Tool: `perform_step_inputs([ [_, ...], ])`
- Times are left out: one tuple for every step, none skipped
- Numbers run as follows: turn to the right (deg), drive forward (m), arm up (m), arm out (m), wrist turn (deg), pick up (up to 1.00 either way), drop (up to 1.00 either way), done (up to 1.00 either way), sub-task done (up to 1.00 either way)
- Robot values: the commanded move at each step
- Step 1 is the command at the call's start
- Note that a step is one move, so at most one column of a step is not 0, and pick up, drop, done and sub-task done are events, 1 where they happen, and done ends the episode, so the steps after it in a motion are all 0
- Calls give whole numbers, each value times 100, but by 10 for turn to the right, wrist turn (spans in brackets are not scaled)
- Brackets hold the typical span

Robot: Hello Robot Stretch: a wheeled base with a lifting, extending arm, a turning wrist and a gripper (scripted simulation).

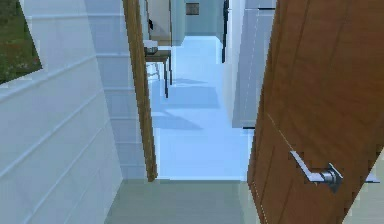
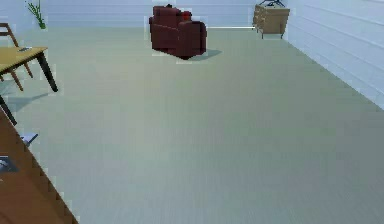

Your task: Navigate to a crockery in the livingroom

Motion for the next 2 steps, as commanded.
perform_step_inputs([
  [30, 0, 0, 0, 0, 0, 0, 0, 0],
  [0, 35, 0, 0, 0, 0, 0, 0, 0],
])
